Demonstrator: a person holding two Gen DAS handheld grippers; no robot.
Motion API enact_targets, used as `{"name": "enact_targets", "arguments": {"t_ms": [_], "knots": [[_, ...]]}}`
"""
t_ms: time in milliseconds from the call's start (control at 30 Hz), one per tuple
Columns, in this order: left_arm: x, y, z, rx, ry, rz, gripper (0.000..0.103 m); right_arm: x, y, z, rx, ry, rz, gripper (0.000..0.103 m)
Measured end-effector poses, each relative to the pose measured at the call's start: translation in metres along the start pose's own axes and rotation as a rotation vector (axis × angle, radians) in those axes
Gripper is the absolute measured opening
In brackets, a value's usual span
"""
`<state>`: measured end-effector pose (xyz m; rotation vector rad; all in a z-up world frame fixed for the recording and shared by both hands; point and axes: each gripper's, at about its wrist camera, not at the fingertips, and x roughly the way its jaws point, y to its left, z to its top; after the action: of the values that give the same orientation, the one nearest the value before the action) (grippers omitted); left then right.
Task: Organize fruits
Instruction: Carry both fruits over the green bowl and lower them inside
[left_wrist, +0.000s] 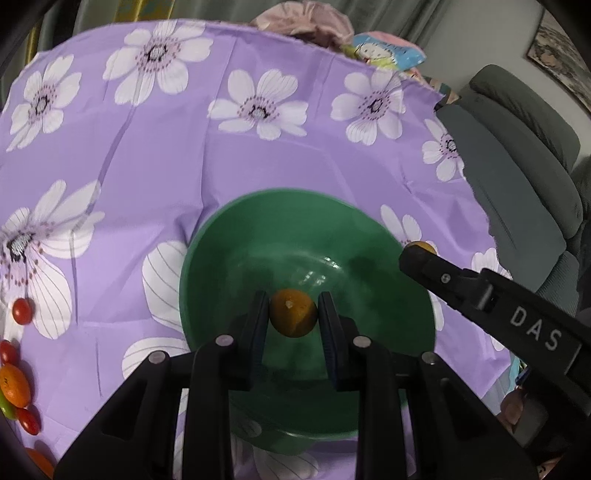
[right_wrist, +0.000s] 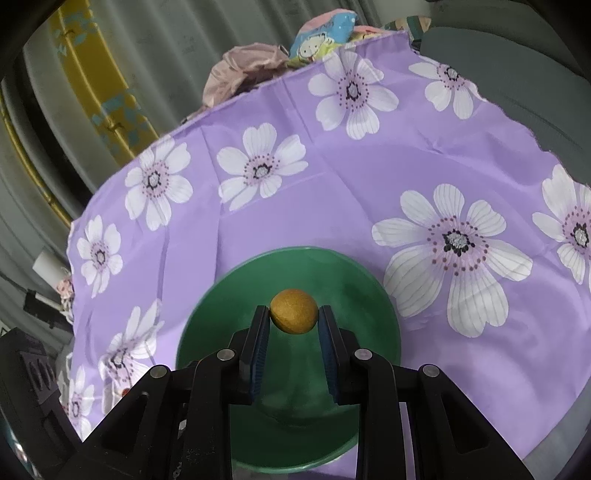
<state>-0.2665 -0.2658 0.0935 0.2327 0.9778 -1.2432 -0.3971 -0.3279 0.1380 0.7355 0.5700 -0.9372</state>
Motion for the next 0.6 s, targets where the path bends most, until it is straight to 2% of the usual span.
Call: {"name": "enact_targets", "arguments": {"t_ms": [200, 600], "knots": [[0.013, 0.006, 0.000, -0.018, 0.044, 0.019, 0.027, 0.019, -0.001, -0.002, -0.006, 0.059, -0.008, 0.028], [0.020, 0.003, -0.002, 0.011, 0.058, 0.034, 0.027, 0.042, 0.002, -0.007, -0.031, 0.142, -0.056, 0.029]]}}
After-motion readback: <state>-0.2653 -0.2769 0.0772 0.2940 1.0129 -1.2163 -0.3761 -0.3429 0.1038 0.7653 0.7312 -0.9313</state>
